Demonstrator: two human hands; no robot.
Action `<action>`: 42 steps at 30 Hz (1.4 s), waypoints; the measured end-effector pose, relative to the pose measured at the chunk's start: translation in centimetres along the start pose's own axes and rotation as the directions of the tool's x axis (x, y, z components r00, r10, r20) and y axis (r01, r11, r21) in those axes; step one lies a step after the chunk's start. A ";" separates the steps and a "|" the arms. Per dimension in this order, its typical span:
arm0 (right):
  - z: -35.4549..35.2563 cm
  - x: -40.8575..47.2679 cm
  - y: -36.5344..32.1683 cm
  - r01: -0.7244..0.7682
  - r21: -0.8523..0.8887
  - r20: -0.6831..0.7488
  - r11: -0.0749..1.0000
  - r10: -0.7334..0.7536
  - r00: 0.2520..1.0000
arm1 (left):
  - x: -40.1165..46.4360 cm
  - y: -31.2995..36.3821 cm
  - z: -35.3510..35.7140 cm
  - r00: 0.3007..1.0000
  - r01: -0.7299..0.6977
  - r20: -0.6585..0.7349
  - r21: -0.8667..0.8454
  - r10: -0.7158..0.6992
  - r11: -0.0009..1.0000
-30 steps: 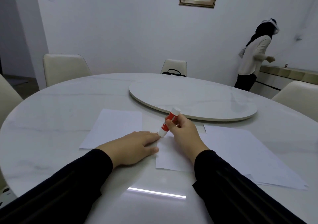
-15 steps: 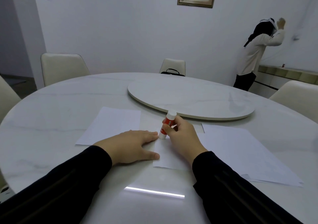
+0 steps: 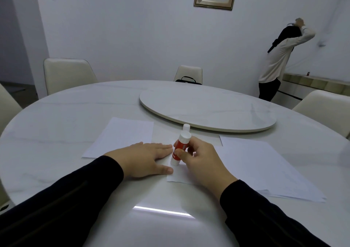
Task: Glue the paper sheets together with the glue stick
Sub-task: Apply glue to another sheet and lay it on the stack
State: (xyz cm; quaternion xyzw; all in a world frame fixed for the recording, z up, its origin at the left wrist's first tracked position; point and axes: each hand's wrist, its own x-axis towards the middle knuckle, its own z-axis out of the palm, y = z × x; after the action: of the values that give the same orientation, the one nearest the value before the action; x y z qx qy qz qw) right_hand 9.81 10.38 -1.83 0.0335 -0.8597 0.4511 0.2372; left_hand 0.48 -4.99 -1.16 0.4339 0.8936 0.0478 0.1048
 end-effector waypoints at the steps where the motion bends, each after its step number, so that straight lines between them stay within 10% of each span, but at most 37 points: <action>1: 0.0 -0.2 -0.1 -0.001 -0.002 0.010 1.000 0.001 1.000 | 0.0 0.0 0.0 1.000 -0.002 0.003 0.001 0.002 1.000; 17: -1.3 -3.1 -1.0 -0.064 0.024 0.117 0.998 0.061 0.991 | 0.2 -0.5 0.3 0.998 -0.035 0.050 -0.049 0.037 0.998; 25: -4.5 -3.3 0.7 -0.275 0.666 -0.045 0.693 0.405 0.913 | 0.0 -0.4 -0.1 0.999 -0.005 0.049 -0.116 0.011 0.993; 42: -2.8 -3.9 -0.1 -0.107 -0.019 0.058 0.994 0.108 0.993 | 1.3 1.2 -0.4 0.981 -0.097 0.159 -0.108 0.114 0.989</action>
State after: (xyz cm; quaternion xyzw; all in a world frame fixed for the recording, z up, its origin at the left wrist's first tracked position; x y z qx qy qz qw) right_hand 14.32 11.98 -2.12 -0.0013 -0.8704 0.4552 0.1875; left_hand 0.55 -3.21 -0.79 0.4775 0.8540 0.0619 0.1973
